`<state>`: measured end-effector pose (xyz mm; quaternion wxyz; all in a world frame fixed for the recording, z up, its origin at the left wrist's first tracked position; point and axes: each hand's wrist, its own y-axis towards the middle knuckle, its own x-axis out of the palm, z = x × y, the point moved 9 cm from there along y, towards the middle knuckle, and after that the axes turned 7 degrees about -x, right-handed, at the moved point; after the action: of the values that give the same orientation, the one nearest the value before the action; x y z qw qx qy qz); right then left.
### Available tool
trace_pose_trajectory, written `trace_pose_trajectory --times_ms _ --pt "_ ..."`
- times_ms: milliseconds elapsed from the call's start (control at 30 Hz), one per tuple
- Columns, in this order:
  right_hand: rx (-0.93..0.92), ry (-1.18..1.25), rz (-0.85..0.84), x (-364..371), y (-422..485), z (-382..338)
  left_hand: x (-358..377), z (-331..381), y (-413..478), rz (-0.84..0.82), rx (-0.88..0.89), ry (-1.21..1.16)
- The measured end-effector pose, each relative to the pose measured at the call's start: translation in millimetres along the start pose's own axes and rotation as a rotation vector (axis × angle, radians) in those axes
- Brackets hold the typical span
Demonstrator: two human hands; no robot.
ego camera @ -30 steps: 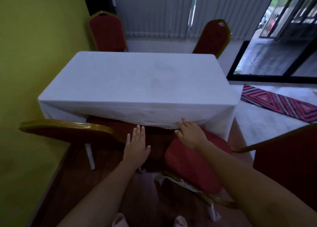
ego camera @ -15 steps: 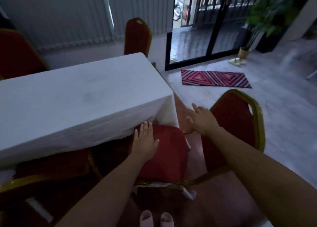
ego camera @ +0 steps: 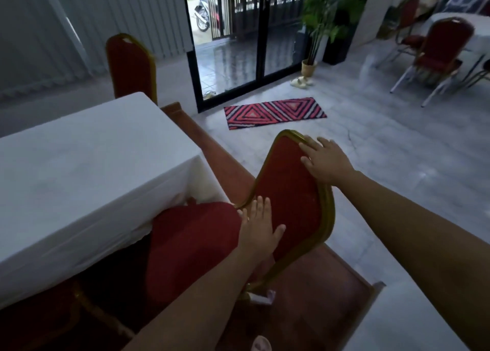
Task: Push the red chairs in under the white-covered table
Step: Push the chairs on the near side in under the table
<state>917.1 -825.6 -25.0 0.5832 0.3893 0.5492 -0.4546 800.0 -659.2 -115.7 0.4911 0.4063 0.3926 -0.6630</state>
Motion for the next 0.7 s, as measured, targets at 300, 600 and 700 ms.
trace_pose_trajectory --times_ms 300,600,700 --pt "-0.135 0.143 -0.019 11 11 37 36 101 32 -0.057 0.232 -0.111" --pt "-0.118 0.265 0.043 10 26 43 45 113 48 0.042 0.113 0.007" --pt "-0.091 0.273 0.048 11 23 41 46 113 47 0.040 0.076 0.074"
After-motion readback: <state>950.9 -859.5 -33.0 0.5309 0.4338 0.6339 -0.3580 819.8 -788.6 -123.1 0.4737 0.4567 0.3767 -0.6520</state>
